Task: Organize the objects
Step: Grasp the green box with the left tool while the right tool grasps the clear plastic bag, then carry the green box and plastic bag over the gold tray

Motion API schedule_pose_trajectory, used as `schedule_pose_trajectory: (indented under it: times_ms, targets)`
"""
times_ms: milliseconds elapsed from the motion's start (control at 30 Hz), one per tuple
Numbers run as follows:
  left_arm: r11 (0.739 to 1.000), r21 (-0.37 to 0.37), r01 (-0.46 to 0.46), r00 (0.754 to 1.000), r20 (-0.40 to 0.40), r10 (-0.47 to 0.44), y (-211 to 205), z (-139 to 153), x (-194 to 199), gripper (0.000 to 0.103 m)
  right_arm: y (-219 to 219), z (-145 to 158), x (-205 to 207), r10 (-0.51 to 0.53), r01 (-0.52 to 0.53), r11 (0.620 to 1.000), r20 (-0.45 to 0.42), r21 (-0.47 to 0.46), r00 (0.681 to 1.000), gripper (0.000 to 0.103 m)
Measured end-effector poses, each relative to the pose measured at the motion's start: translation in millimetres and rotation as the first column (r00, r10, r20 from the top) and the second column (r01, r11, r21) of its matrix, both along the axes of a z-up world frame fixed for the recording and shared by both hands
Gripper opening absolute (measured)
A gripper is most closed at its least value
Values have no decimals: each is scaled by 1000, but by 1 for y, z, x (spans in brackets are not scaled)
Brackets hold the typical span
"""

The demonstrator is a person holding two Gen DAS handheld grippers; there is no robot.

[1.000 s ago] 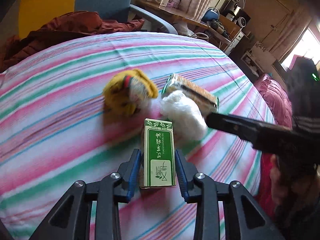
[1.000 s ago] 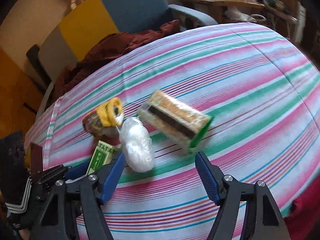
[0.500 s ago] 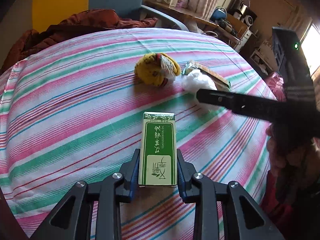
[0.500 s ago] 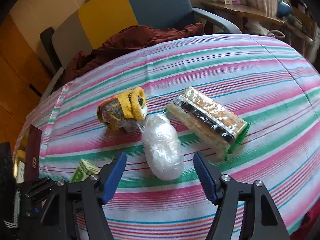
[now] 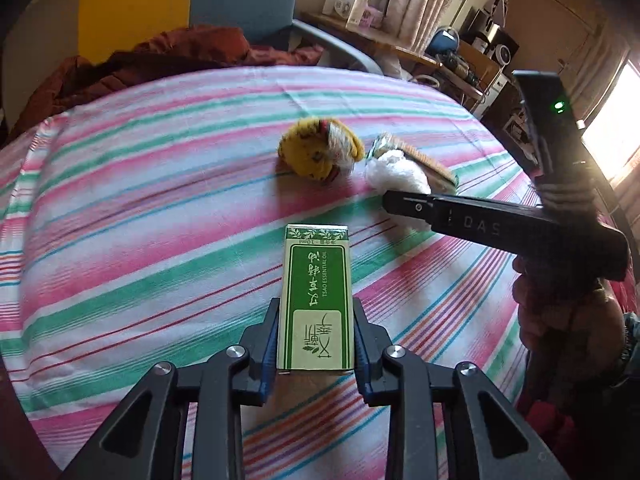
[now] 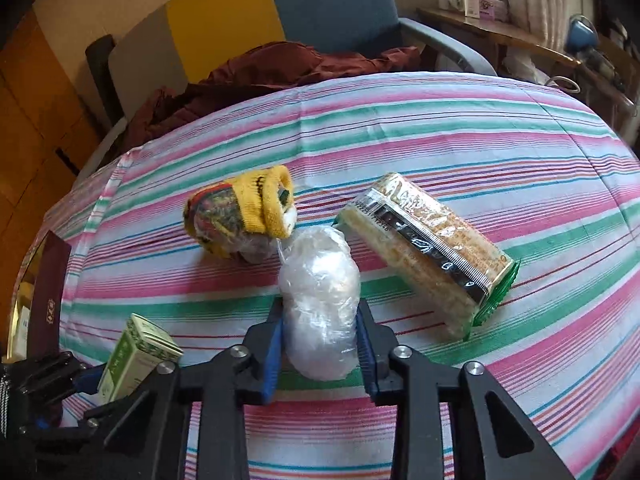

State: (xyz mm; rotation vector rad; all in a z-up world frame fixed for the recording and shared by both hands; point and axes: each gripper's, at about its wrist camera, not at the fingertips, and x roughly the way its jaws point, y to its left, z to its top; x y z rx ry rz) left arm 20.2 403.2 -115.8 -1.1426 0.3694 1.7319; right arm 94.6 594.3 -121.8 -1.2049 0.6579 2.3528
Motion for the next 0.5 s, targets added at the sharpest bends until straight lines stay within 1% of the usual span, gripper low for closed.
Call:
schedule_pose_trajectory:
  times_ms: [133, 267, 367, 500]
  targets:
    - [999, 33, -20, 999, -28, 21, -16, 21, -1, 30, -10, 8, -4, 28, -28, 999, 17, 22, 999, 31]
    - [996, 58, -62, 997, -37, 64, -42, 40, -7, 30, -12, 17, 0, 14, -15, 999, 18, 37, 1000, 31]
    - [991, 71, -110, 993, -36, 113, -65, 52, -13, 30, -14, 27, 5, 7, -7, 999, -10, 48, 1000, 31]
    - [982, 95, -164, 985, -46, 169, -99, 67, -19, 30, -27, 45, 7, 28, -25, 998, -59, 65, 998, 31]
